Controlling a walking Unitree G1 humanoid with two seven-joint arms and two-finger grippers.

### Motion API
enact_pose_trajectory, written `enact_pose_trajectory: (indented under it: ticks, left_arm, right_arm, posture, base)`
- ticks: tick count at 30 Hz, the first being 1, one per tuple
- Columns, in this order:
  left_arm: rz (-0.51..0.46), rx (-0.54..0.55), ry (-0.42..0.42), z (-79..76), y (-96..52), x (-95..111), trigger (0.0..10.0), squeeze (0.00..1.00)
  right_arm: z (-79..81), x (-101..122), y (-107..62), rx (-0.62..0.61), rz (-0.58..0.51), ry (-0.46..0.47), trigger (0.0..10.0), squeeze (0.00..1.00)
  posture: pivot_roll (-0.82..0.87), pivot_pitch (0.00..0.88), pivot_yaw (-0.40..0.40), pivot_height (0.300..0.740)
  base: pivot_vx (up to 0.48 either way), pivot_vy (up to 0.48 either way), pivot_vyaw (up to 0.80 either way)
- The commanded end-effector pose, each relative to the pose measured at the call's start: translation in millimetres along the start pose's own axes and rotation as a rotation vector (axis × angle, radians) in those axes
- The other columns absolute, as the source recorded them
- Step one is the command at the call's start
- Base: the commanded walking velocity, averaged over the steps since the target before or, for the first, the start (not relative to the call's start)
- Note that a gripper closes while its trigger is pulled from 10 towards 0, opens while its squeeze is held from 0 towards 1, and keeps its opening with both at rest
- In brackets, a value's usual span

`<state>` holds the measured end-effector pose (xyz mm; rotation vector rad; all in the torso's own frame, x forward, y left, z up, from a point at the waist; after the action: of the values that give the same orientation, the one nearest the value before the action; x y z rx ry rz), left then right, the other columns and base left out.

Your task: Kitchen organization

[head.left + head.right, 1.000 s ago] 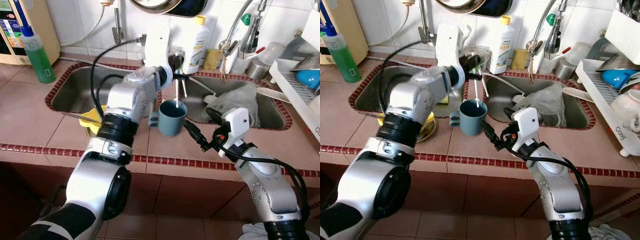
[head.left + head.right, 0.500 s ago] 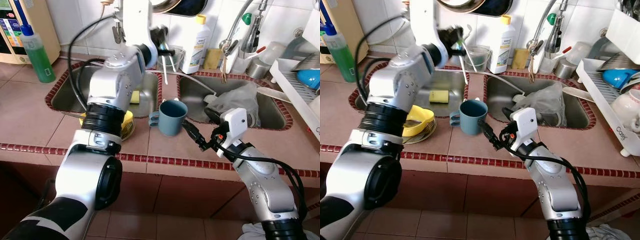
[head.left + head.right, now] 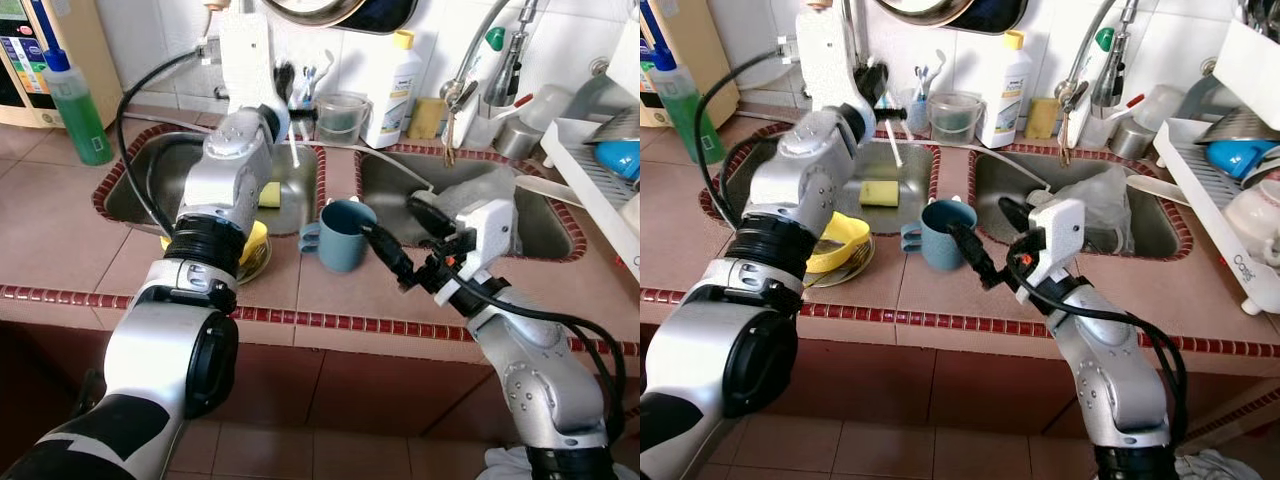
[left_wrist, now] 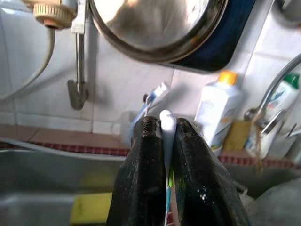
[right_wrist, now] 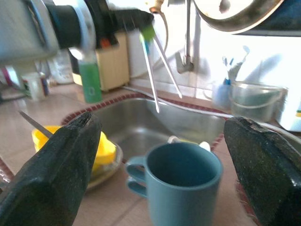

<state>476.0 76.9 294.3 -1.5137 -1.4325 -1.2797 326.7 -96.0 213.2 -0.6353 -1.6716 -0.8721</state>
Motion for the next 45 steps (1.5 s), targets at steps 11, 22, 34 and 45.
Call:
enact_pose_trajectory:
  ticks: [11,22,34,45]
  left_arm:
    - [0.005,-0.009,0.148,5.0,1.7,-16,10.0,0.00]
    - [0.071,-0.019,0.173,15.6,1.0,-30,10.0,0.00]
    - [0.168,-0.149,0.072,6.7,-0.4,-39,10.0,0.00]
    - [0.205,-0.218,0.086,7.3,-1.3,-35,10.0,0.00]
  right_arm:
    - [4.5,23,-14.0,-0.022,-0.011,0.034,10.0,0.00]
    - [8.4,30,-28.8,-0.060,0.005,0.057,10.0,0.00]
    - [12.4,44,-40.3,-0.125,-0.022,0.080,10.0,0.00]
    - [29.3,62,-50.3,-0.102,-0.065,0.142,10.0,0.00]
  posture:
    - [-0.01,0.000,-0.019,0.740]
    - [-0.06,0.043,0.008,0.740]
    - [-0.09,0.084,0.037,0.740]
    - [-0.10,0.140,0.048,0.740]
  base:
    - [0.000,0.000,0.00]
    - [0.000,0.000,0.00]
    - [0.000,0.000,0.00]
    - [0.000,0.000,0.00]
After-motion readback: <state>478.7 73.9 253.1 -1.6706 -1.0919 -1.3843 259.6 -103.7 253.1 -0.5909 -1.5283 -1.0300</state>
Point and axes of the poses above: a point about 5 cm out from each wrist's last joint towards the gripper, its own y axis pointing out of the wrist towards the gripper, its own x axis along the axis of the wrist's last joint, z = x × y, the point moved 6 cm from there along y, pointing out of the wrist towards the gripper, and after that the axes turned 13 degrees about -y, right-handed, at the moved point
